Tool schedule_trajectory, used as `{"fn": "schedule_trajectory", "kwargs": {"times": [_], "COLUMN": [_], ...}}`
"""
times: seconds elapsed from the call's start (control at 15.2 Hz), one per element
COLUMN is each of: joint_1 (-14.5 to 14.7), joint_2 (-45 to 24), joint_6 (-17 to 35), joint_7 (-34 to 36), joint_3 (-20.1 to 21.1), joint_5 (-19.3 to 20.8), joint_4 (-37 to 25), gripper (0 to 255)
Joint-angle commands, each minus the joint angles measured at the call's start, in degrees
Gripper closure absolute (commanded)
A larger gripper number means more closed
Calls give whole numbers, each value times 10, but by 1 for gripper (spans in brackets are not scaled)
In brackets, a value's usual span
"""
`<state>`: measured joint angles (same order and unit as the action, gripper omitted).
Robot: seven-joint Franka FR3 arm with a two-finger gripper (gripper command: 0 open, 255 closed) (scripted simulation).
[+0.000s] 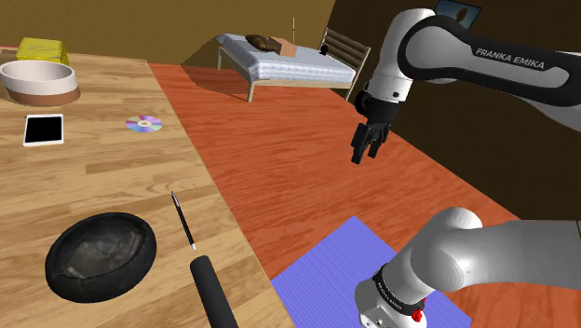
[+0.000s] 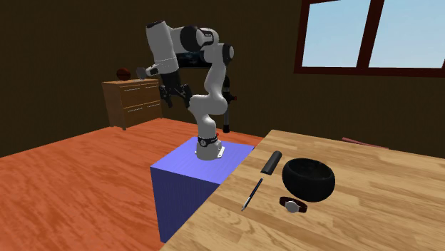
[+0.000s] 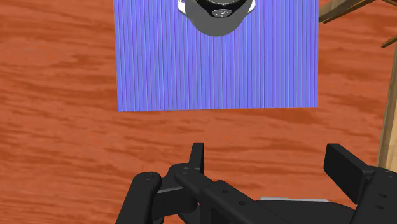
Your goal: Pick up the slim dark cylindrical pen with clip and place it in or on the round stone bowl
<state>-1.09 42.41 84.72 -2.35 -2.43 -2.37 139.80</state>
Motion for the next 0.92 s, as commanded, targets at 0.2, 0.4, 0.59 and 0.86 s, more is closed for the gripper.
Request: {"fn": "schedule_trajectory", "kwargs": {"times": [0.2, 0.4, 0.59, 0.86], "joint_1": [13, 26, 37, 47], "joint_2": [-21, -50, -87, -145], "joint_6": [41, 84, 127, 182], "joint_7": [42, 83, 124, 178], "joint_3": [36, 71, 106, 152], "joint_5": [-27, -50, -67, -80], "joint_4": [7, 6, -2, -24], "gripper": [0, 0, 0, 0]}}
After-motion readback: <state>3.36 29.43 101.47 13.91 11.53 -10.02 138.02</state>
